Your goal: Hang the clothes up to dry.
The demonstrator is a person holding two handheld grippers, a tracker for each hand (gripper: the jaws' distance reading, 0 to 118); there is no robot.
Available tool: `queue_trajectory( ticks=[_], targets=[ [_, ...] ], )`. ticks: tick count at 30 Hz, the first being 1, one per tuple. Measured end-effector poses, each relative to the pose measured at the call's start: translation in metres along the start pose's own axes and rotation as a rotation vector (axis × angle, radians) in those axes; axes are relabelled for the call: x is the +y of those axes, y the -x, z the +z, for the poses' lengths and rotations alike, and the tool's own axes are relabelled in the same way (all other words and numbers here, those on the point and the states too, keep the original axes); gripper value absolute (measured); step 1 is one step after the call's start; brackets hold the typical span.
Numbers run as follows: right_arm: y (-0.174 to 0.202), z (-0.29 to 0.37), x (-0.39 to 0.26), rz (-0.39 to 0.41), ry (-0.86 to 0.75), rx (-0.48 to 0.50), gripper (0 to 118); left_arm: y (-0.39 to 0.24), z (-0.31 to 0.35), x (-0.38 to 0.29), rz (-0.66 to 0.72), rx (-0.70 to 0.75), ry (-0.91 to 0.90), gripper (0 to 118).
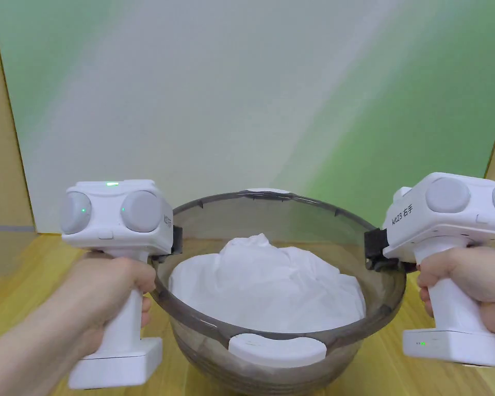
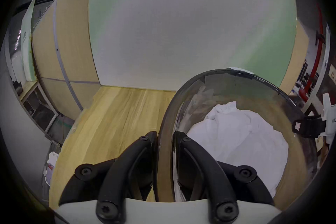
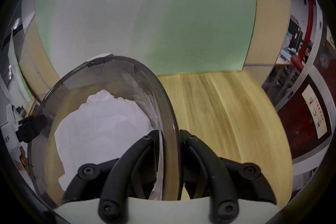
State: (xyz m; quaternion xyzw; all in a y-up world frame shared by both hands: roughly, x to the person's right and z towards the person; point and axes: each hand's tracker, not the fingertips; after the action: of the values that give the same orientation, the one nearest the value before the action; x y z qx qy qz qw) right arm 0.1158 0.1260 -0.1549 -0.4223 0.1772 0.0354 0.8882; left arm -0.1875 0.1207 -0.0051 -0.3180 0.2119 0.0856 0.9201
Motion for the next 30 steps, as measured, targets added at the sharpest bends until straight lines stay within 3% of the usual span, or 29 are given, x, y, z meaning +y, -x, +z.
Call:
queue_trajectory(
  ticks=[2,5,8,16,17,20,22,25,27,29,30],
  targets=[
    [-0.003,-0.021,-0.014,0.026,0.037,-0.041,20,-0.005,-0.017,-0.015,-0.071,0.012,0.014,18],
    [-0.008,-0.034,-0.025,-0.007,0.05,-0.005,20,-0.004,-0.035,-0.029,-0.01,-0.003,0.078,19],
    [-0.013,-0.028,-0.039,0.032,-0.003,-0.006,18,-0.01,-0.039,-0.045,-0.091,0.018,0.01,20],
    [-0.009,-0.029,-0.044,-0.027,-0.017,-0.027,20,-0.003,-0.03,-0.045,-0.098,0.004,0.014,20],
    [-0.007,-0.027,-0.045,-0.023,-0.015,-0.033,25,-0.004,-0.03,-0.044,-0.103,0.005,0.008,20],
    [-0.004,-0.014,-0.038,-0.008,-0.094,-0.088,79,-0.004,-0.03,-0.041,-0.104,0.007,0.008,20],
    [-0.005,0.004,-0.032,-0.02,-0.272,-0.148,85,-0.004,-0.036,-0.041,-0.102,0.007,0.008,20],
    [-0.007,0.038,-0.038,0.068,-0.586,-0.14,88,-0.007,-0.038,-0.045,-0.129,0.021,-0.011,20],
    [-0.012,0.052,-0.047,0.112,-0.663,-0.185,114,-0.007,-0.038,-0.046,-0.141,0.028,-0.018,21],
    [-0.016,0.063,-0.06,0.101,-0.691,-0.243,118,-0.007,-0.038,-0.044,-0.123,0.027,-0.016,21],
    [-0.017,0.066,-0.069,0.109,-0.727,-0.224,118,-0.008,-0.037,-0.045,-0.122,0.028,-0.013,21]
  ],
)
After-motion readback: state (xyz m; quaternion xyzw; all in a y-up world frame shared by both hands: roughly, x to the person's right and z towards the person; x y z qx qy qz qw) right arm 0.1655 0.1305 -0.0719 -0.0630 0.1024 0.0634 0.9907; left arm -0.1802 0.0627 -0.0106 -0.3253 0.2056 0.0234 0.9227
